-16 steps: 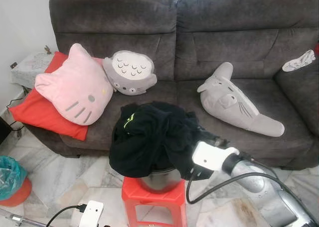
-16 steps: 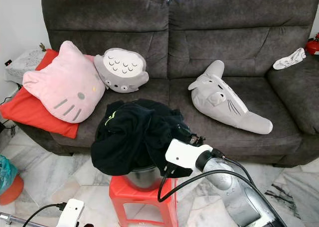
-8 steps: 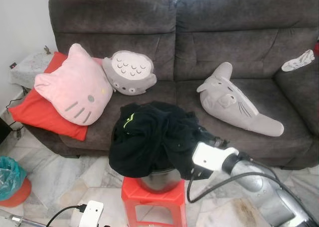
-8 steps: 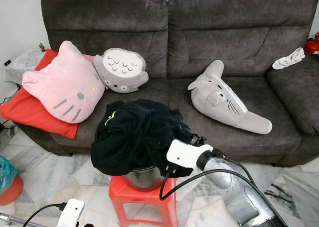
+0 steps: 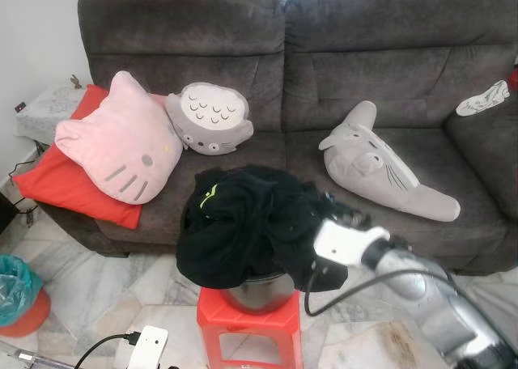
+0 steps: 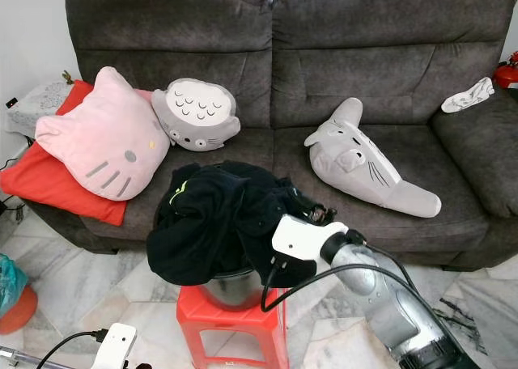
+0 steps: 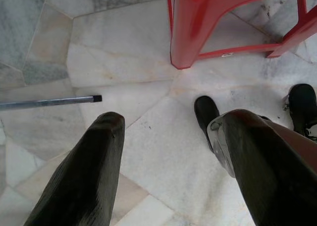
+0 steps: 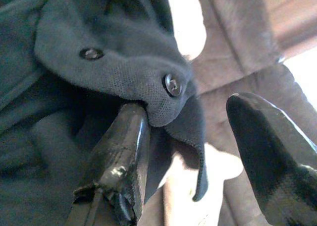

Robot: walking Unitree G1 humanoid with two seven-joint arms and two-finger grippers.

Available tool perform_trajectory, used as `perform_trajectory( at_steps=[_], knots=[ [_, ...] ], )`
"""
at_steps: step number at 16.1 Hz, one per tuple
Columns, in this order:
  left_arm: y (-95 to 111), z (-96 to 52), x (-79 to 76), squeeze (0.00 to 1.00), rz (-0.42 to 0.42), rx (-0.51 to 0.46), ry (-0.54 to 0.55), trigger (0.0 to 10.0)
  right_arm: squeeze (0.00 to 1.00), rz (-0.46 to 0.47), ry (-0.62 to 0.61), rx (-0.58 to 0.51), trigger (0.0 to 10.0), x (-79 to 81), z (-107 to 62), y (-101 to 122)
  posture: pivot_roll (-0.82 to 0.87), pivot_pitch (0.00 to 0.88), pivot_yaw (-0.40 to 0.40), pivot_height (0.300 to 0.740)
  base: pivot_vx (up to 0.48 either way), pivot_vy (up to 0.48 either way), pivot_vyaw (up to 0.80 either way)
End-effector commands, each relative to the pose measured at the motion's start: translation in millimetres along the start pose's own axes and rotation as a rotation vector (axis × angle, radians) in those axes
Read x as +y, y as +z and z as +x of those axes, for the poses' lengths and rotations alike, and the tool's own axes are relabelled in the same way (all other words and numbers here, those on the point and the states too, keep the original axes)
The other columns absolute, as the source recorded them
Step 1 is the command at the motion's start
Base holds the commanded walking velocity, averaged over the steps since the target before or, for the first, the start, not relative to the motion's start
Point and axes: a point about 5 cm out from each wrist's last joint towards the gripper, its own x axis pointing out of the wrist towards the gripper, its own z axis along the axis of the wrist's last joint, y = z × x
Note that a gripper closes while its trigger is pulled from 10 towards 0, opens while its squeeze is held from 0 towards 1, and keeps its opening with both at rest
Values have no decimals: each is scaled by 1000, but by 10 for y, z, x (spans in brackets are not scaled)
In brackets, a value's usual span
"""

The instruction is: Hang hanger

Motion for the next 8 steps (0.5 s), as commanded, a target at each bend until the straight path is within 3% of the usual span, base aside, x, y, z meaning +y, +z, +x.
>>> perform_trajectory(
  at_steps=[1, 5, 8],
  knots=[
    [3, -6, 35, 0, 10, -3, 10, 10000, 0, -13, -16, -17, 10000, -59, 20, 16, -83, 0, 83, 740, 0, 0, 0],
    [2, -6, 36, 0, 9, -4, 13, 10000, 0, -38, -7, -29, 10000, -88, 88, 11, -77, 0, 81, 740, 0, 0, 0],
    [2, -6, 34, 0, 11, -4, 11, 10000, 0, -35, 34, -17, 10000, -6, 96, -27, -78, 0, 82, 740, 0, 0, 0]
  ],
)
